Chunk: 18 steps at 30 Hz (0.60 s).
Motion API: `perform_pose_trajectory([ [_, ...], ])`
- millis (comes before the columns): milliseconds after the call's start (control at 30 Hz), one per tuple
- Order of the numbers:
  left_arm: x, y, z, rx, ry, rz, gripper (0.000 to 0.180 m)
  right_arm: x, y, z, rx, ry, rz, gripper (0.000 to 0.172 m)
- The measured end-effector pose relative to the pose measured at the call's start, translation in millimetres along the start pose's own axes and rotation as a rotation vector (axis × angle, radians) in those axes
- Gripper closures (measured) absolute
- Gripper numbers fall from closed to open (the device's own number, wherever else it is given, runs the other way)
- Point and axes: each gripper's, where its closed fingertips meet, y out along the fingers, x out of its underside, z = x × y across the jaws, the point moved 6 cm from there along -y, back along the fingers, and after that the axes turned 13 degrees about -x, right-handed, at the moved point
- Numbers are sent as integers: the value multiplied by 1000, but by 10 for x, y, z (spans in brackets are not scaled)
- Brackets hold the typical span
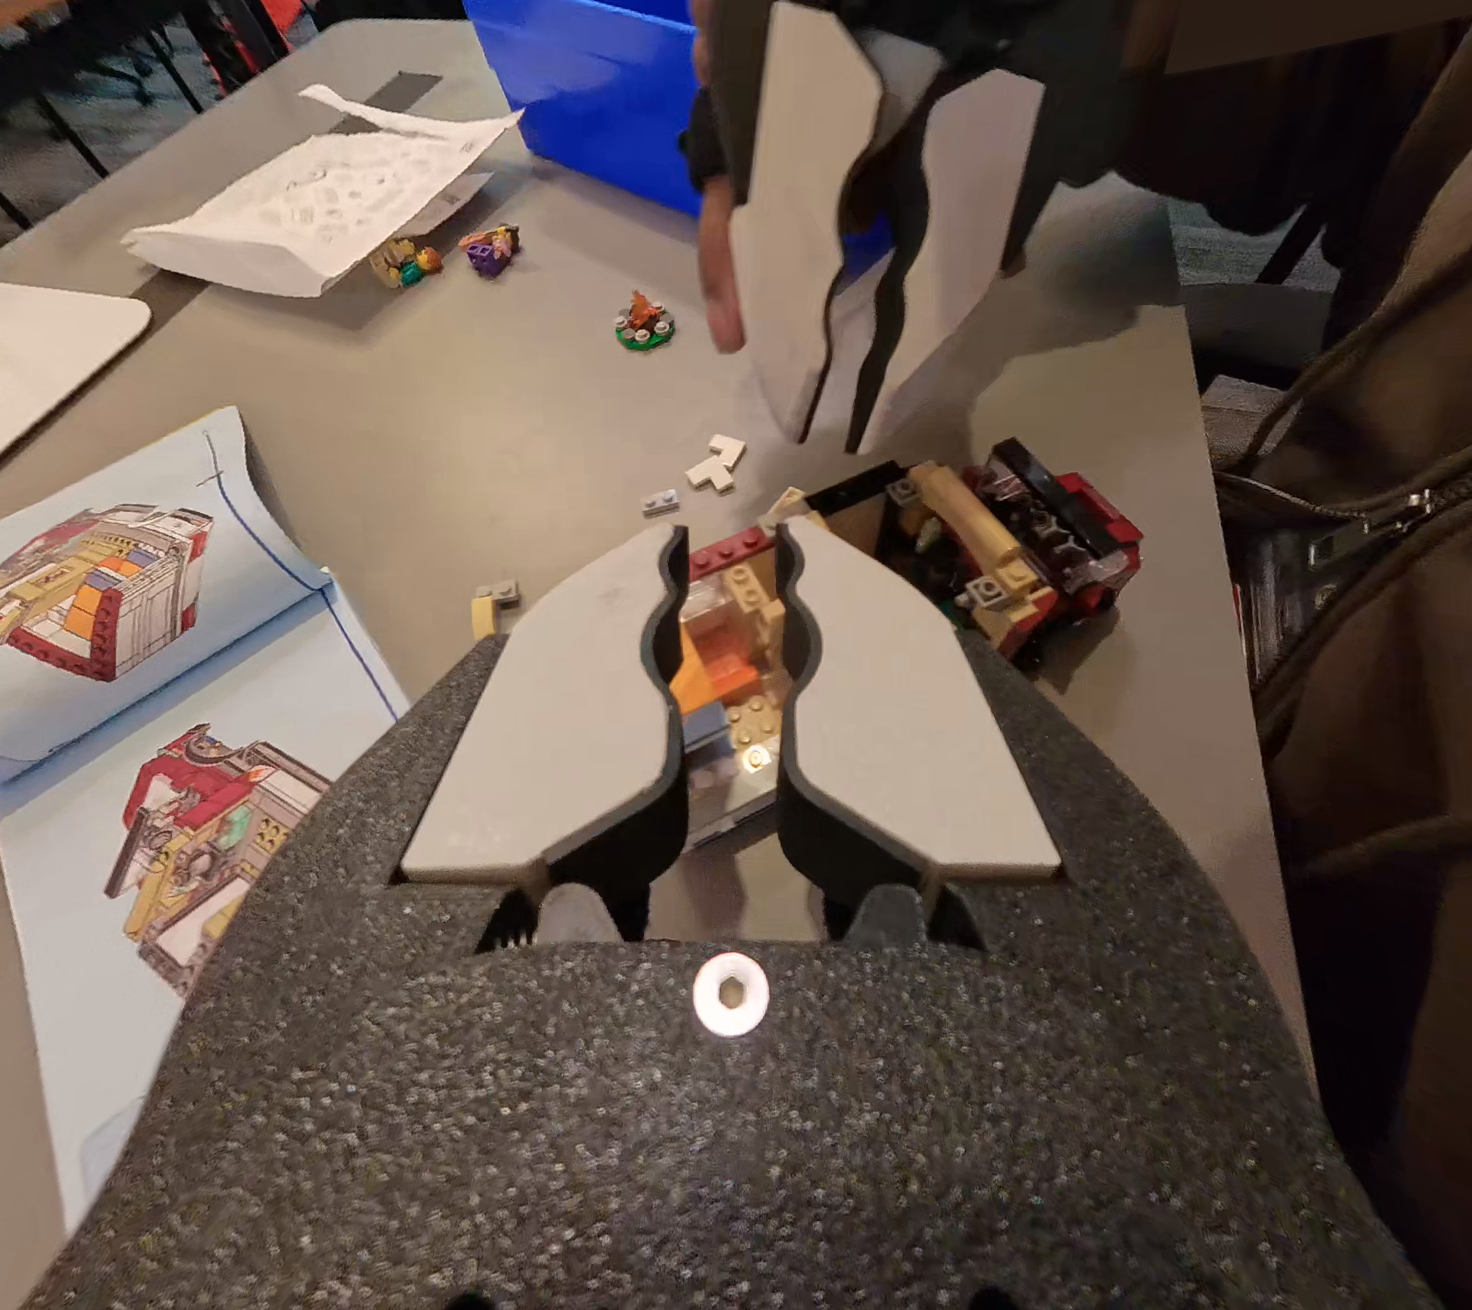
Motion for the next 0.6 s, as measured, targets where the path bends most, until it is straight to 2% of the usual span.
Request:
perform_pose_trajectory([
  [233,184,-13,200,-53,-19,17,161,-64,227,113,-212,-58,-212,160],
  [600,247,65,287,-30,40,25,164,-79,298,149,-283,-85,-324,163],
])
